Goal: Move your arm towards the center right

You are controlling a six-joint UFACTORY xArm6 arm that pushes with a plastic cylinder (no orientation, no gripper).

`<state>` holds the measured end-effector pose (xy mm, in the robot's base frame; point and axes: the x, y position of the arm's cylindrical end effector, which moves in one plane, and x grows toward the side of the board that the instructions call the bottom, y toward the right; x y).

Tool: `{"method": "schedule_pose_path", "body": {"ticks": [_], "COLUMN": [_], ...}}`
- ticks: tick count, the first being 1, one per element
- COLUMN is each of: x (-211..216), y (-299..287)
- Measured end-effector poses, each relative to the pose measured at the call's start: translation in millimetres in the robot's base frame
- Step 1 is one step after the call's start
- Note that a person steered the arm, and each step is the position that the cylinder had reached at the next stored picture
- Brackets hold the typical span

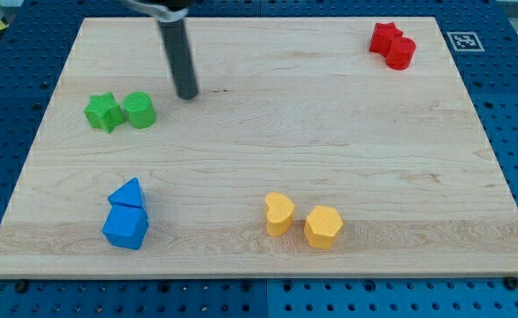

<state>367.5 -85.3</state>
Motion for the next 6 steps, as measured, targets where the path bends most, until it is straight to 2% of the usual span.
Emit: {"method": "schedule_pose_path", "body": {"ticks": [4, 5, 6], "x": [56, 60, 36], "y": [212, 263, 306]}}
